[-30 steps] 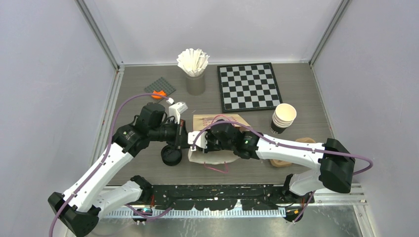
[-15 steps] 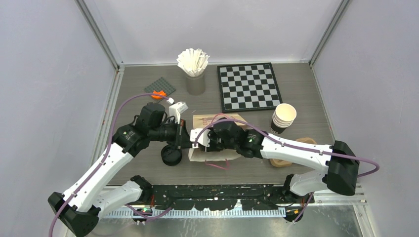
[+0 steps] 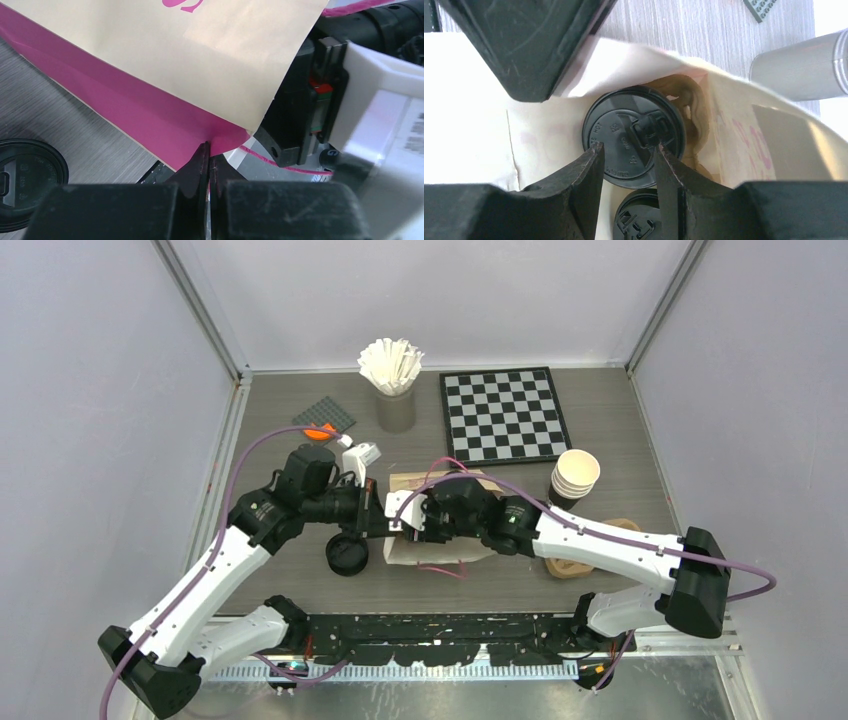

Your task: Pack the takeout coffee

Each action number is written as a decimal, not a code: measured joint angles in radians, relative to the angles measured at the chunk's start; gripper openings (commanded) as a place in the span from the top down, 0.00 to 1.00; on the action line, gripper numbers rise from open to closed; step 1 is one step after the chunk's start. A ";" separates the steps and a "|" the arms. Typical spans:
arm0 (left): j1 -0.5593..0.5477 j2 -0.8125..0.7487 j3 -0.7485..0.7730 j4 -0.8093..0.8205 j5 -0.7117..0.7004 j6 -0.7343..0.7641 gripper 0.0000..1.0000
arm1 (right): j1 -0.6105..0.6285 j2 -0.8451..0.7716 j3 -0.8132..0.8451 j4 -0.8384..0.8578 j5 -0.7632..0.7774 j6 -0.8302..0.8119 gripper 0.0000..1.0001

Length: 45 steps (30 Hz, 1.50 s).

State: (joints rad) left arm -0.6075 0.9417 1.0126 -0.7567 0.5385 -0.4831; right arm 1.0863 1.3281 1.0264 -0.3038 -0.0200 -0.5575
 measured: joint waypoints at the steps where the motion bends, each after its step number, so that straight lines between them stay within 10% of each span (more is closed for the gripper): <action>1: 0.000 0.001 0.002 0.000 -0.001 -0.004 1.00 | -0.002 0.000 0.010 -0.004 0.000 0.006 0.53; 45: 0.001 0.079 0.082 -0.013 -0.045 -0.145 1.00 | -0.024 -0.137 0.126 -0.207 0.013 0.190 0.41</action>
State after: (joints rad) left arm -0.6067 1.0206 1.0943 -0.7692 0.4934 -0.6277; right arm 1.0622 1.1908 1.1526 -0.5106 -0.0067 -0.3676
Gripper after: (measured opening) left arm 0.009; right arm 0.591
